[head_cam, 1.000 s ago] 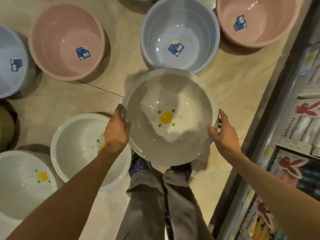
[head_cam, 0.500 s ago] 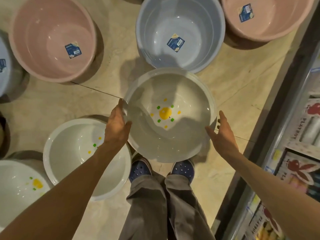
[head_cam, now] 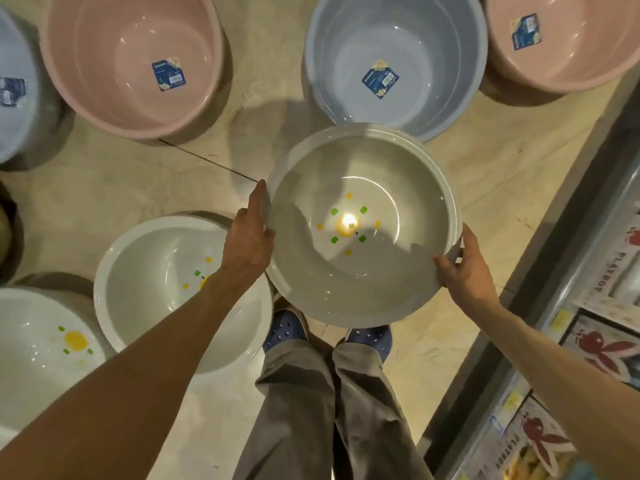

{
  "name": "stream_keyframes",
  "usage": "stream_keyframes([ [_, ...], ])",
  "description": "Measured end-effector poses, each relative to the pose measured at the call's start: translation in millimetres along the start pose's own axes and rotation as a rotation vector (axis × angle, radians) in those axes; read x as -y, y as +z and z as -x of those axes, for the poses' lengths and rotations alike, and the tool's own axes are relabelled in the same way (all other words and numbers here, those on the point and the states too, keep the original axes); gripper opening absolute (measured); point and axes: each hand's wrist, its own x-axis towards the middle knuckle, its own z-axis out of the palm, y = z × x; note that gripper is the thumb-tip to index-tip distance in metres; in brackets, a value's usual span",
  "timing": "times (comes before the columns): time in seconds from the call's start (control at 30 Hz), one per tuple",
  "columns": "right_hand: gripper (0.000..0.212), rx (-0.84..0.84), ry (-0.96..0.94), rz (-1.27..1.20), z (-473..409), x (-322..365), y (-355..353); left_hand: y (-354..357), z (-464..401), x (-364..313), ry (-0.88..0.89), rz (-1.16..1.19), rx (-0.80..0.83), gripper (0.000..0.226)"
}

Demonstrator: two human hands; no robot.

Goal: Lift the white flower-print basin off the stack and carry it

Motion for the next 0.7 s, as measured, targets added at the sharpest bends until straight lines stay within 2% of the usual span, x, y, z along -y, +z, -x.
stream_keyframes([
  [0.1, 0.070, -0.014, -0.051, 0.027, 18, 19, -7, -14, 20, 0, 0.018, 0.049, -0.039, 0.088],
  [0.33, 0.071, 0.043, -0.096, 0.080, 64, 93, -16, -67, 84, 5, -0.067, 0.139, -0.127, 0.086],
  [0.7, 0.065, 0.295, -0.292, 0.280, 132, 226, 47, -166, 230, 59, -0.382, 0.311, -0.314, 0.087],
])
